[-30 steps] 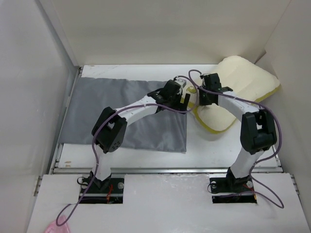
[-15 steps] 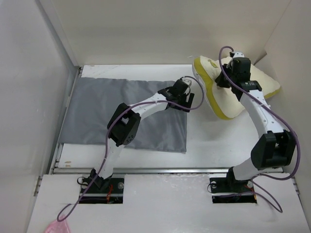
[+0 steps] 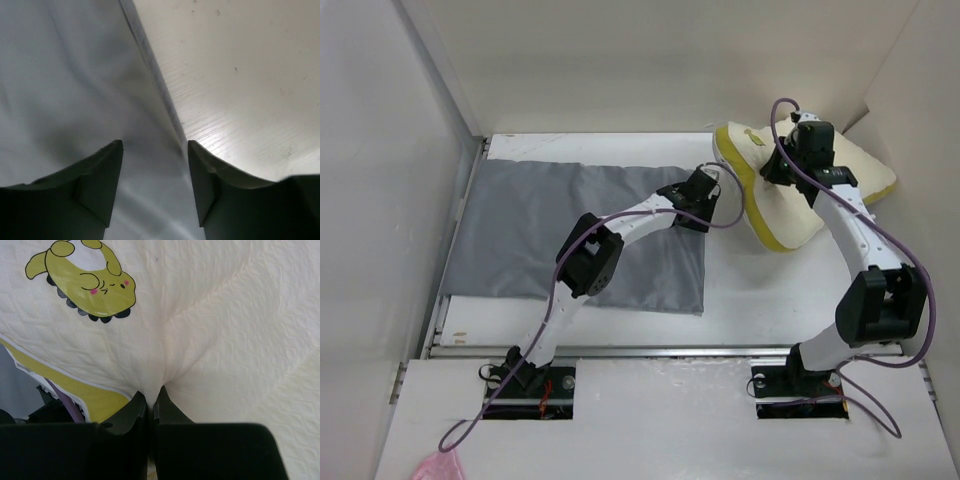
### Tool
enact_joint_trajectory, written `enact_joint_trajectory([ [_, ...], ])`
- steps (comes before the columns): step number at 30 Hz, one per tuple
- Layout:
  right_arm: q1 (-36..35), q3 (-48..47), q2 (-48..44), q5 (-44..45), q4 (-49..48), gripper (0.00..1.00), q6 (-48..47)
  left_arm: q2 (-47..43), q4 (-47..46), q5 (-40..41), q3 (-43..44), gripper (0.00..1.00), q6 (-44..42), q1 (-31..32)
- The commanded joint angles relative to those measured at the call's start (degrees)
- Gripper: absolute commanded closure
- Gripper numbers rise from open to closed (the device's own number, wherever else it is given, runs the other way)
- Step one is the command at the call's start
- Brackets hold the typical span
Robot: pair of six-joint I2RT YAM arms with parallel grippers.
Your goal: Put the pillow into the pillowcase
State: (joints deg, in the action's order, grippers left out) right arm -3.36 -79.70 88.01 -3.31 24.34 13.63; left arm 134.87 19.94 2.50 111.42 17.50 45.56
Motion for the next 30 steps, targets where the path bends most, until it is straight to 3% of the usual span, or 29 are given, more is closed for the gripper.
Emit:
enact_joint_trajectory([
  [1, 1.25, -0.19, -0.73, 2.78, -4.83, 1.00, 0.17, 1.00, 3.34, 2.51, 3.90, 0.59, 0.35, 1.02],
  [2, 1.25, 0.33, -0.73, 2.78, -4.83, 1.00, 0.17, 1.01, 3.35, 3.29, 3.90, 0.72, 0.35, 1.02],
  [4, 1.25, 0.34, -0.73, 3.31, -4.83, 1.00, 0.17, 0.49, 3.35, 4.52, 3.90, 0.82, 0.35, 1.02],
  [9, 1.25, 1.47, -1.26, 3.83, -4.83, 1.00, 0.17, -0.57, 3.87, 4.53, 3.90, 0.84, -0.36, 1.02],
  [11, 1.25, 2.09, -1.87, 3.84, -4.83, 1.00, 0.17, -1.09, 3.87, 4.53, 3.37, 1.00, -0.36, 1.02],
  [16, 1.25, 4.99, -4.59, 3.32, -5.35, 1.00, 0.17, -9.34, -1.73, 7.86, -2.33, 1.00, 0.17, 1.55],
  [19, 1.25, 6.93, -7.23, 2.70, -4.66, 1.00, -0.36, -14.70, -2.28, 12.43, -3.84, 1.00, 0.78, 0.24],
  [25, 1.25, 11.75, -9.87, 0.24, 0.53, 1.00, -2.46, -20.78, -0.26, 14.19, -5.85, 1.00, 0.18, -1.53],
  [30, -5.24, 16.59, -12.68, 2.60, 3.43, 1.00, -2.99, -23.33, 0.88, 13.67, -5.86, 1.00, -0.36, -1.53],
])
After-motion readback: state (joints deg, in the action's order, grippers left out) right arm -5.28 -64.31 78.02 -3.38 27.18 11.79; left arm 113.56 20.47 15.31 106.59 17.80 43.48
